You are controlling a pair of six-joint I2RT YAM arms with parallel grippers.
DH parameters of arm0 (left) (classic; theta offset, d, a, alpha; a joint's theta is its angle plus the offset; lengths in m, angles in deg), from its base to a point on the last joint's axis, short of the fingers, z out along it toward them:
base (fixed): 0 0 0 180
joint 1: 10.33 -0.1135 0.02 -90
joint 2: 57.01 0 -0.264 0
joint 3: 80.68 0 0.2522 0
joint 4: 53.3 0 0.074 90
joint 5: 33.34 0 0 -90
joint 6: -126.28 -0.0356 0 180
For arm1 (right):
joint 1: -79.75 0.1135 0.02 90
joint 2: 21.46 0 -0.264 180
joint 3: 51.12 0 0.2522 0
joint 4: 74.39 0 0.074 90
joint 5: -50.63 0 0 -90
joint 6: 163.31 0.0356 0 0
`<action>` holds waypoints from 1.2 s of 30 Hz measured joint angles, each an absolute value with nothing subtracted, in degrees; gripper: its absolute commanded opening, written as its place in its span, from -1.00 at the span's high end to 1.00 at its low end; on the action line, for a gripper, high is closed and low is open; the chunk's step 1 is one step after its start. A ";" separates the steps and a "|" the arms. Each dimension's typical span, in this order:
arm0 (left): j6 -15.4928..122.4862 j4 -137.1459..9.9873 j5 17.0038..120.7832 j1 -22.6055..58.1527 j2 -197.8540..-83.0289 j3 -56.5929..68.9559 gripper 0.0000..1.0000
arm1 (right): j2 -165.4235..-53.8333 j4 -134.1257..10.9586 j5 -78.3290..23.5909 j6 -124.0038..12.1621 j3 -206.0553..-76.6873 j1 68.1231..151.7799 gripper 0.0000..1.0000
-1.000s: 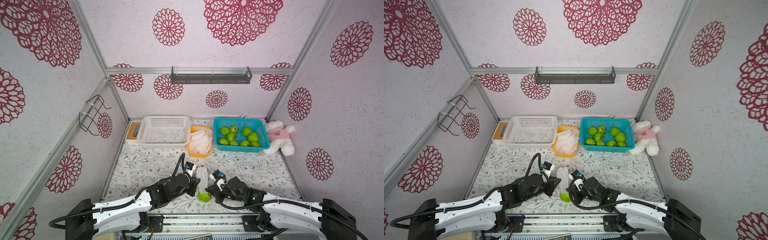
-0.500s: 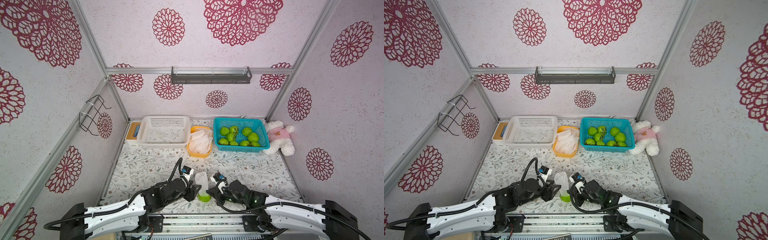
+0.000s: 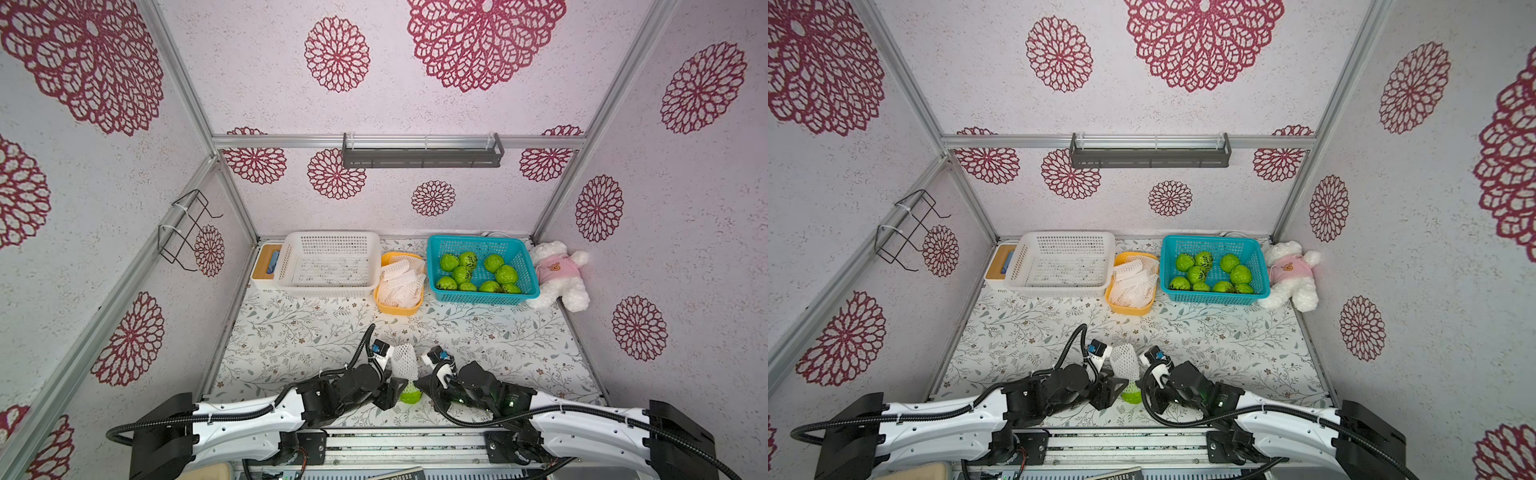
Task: Sleeve custard apples in foam nets
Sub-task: Put on the foam net on the custard apple.
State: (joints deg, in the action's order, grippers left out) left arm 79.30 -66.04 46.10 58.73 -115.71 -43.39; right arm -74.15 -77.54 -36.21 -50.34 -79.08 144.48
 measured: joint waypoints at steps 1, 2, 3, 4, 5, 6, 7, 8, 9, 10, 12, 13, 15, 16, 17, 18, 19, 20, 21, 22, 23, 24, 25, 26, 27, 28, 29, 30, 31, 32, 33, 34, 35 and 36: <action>79.59 -66.04 45.99 58.93 -115.64 -43.46 -0.43 | -74.13 -77.54 -36.21 -50.34 -79.08 144.48 1.00; 79.89 -66.20 45.68 59.10 -115.45 -43.50 -0.47 | -74.15 -77.56 -36.21 -50.34 -79.08 144.48 1.00; 80.20 -66.48 45.33 59.30 -114.99 -43.55 -0.49 | -74.13 -77.54 -36.23 -50.32 -79.08 144.50 1.00; 80.59 -66.83 44.76 59.50 -114.05 -43.70 -0.48 | -74.13 -77.56 -36.32 -50.32 -79.08 144.54 1.00; 80.88 -67.16 44.22 59.65 -113.00 -43.98 -0.45 | -74.13 -77.56 -36.36 -50.32 -79.08 144.59 1.00; 81.25 -67.66 43.67 59.78 -111.73 -44.31 -0.42 | -74.13 -77.56 -36.41 -50.32 -79.08 144.63 1.00; 81.64 -68.12 43.19 59.85 -110.57 -44.66 -0.39 | -74.13 -77.56 -36.45 -50.32 -79.08 144.68 1.00; 82.01 -68.30 42.82 59.91 -109.81 -44.95 -0.35 | -74.11 -77.56 -36.56 -50.32 -79.08 144.70 1.00; 82.45 -68.27 42.51 59.96 -109.30 -45.27 -0.30 | -74.08 -77.58 -36.65 -50.32 -79.06 144.74 1.00; 82.89 -68.36 42.23 60.04 -109.22 -45.38 -0.26 | -74.04 -77.71 -36.67 -50.30 -78.97 144.74 1.00; 83.63 -67.88 41.90 60.68 -110.20 -45.43 -0.19 | -73.82 -77.93 -36.73 -50.30 -78.66 144.76 1.00; 83.91 -67.47 41.86 61.05 -111.12 -45.43 -0.16 | -73.76 -78.11 -36.80 -50.28 -78.53 144.78 1.00; 84.33 -66.24 41.90 62.08 -113.94 -45.43 -0.11 | -73.73 -78.35 -36.82 -50.26 -78.33 144.85 1.00; 84.44 -65.63 41.94 62.43 -115.29 -45.38 -0.09 | -73.73 -78.39 -36.82 -50.26 -78.33 144.85 1.00; 84.50 -65.06 42.05 62.78 -117.06 -45.30 -0.08 | -73.73 -78.54 -36.82 -50.26 -78.33 144.87 1.00; 84.55 -64.43 42.21 62.95 -118.88 -45.19 -0.05 | -73.73 -78.65 -36.82 -50.24 -78.33 144.89 1.00; 84.57 -63.88 42.23 63.02 -120.23 -45.10 -0.03 | -73.73 -78.70 -36.84 -50.26 -78.33 144.94 1.00; 84.55 -63.18 42.25 63.04 -121.57 -45.01 0.00 | -73.73 -78.72 -36.84 -50.24 -78.33 145.00 1.00; 84.57 -62.61 42.25 63.04 -122.77 -44.86 0.05 | -73.73 -78.74 -36.87 -50.24 -78.33 145.09 1.00; 84.53 -62.11 42.27 63.04 -123.73 -44.62 0.11 | -73.73 -78.74 -36.91 -50.24 -78.33 145.13 1.00; 84.55 -61.54 42.27 63.04 -124.65 -44.25 0.16 | -73.71 -78.74 -37.08 -50.24 -78.33 145.24 1.00; 84.57 -61.08 42.32 63.04 -125.37 -43.90 0.23 | -73.69 -78.74 -37.22 -50.21 -78.33 145.29 1.00; 84.42 -60.62 42.38 63.04 -125.87 -43.61 0.30 | -73.60 -78.72 -37.30 -50.21 -78.33 145.31 1.00; 84.48 -60.17 42.40 63.06 -126.40 -43.26 0.35 | -73.47 -78.74 -37.50 -50.19 -78.31 145.37 1.00; 84.42 -59.79 42.42 63.08 -126.70 -43.04 0.40 | -73.32 -78.81 -37.63 -50.17 -78.22 145.42 1.00; 84.53 -59.53 42.40 63.10 -126.83 -42.96 0.44 | -73.10 -78.81 -37.70 -50.17 -78.07 145.46 0.99; 84.53 -59.25 42.42 63.15 -126.97 -42.89 0.48 | -72.79 -78.83 -37.76 -50.15 -77.74 145.48 0.99; 84.50 -59.14 42.42 63.15 -127.03 -42.87 0.53 | -72.53 -78.78 -37.85 -50.15 -77.46 145.53 0.99; 84.59 -59.09 42.38 63.15 -127.05 -42.85 0.57 | -72.29 -78.76 -37.91 -50.13 -77.22 145.57 0.98; 84.68 -59.07 42.36 63.15 -127.05 -42.85 0.63 | -72.12 -78.81 -37.96 -50.13 -77.04 145.57 0.96; 84.59 -59.05 42.29 63.17 -127.05 -42.85 0.71 | -71.90 -78.78 -38.11 -49.91 -76.89 145.59 0.94; 84.74 -58.99 42.21 63.19 -127.05 -42.87 0.79 | -71.66 -78.78 -38.15 -49.75 -76.76 145.59 0.93; 84.77 -58.96 42.10 63.19 -127.05 -42.85 0.88 | -71.44 -78.81 -38.26 -49.71 -76.63 145.59 0.92; 84.70 -58.94 41.99 63.19 -127.05 -42.87 0.95 | -71.24 -78.76 -38.37 -49.71 -76.52 145.59 0.91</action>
State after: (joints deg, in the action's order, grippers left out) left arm 84.70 -58.94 41.99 63.19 -127.05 -42.87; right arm -71.24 -78.76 -38.37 -49.71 -76.52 145.59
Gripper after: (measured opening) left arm 0.082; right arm 0.044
